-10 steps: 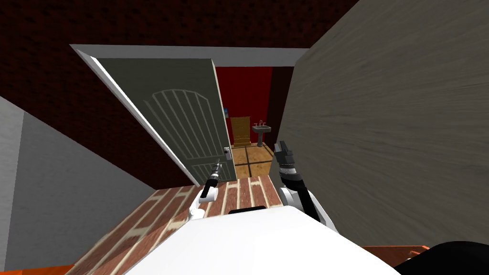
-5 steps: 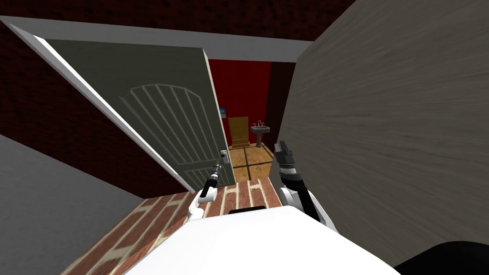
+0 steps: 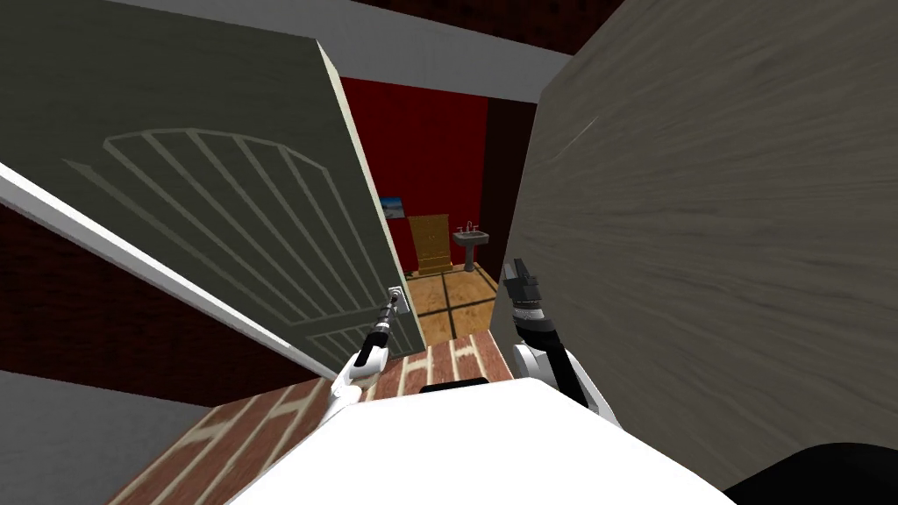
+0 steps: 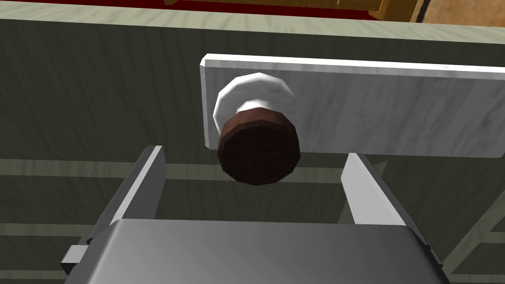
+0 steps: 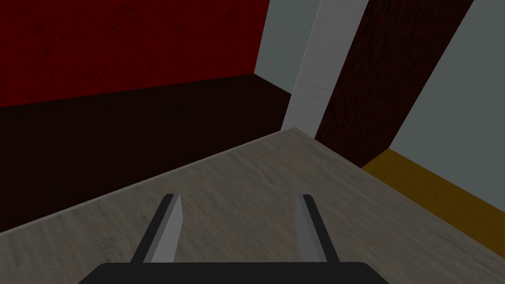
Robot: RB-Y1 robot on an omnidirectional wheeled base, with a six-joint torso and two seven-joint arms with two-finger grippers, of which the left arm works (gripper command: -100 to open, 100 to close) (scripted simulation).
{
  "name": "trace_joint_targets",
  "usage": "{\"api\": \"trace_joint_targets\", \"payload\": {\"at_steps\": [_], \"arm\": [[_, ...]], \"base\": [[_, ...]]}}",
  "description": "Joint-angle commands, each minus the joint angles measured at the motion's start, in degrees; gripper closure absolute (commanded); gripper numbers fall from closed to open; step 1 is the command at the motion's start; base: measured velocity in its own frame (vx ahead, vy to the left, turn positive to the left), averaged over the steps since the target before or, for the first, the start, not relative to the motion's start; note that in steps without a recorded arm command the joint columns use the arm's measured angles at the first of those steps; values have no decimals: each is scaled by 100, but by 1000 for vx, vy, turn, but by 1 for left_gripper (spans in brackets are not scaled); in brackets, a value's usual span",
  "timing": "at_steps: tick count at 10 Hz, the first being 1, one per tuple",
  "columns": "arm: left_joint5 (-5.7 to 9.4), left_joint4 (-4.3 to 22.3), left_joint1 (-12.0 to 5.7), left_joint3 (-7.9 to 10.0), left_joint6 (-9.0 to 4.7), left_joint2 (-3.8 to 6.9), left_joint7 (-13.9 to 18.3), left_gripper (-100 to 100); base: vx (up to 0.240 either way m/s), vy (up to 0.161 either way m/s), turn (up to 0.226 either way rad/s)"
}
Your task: Pull the door open
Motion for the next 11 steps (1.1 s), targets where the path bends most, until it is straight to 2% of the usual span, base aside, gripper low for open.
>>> {"api": "trace_joint_targets", "payload": {"at_steps": [1,2,3,4,9,10,11], "arm": [[75,126,-2,100,-60,180,118,-100],[117,189,-6,161,-89,279,177,-100],[83,46,68,119,-42,188,123,-100],[83,46,68,119,-42,188,123,100],[83,46,68,119,-42,188,123,100],[89,38,113,42,-67,266,192,100],[91,33,123,24,-77,289,212,100]], "base": [[174,-21,-136],[213,-26,-148],[96,-8,-22],[-16,3,24],[-17,1,-2],[-113,51,-106],[-161,44,-150]]}}
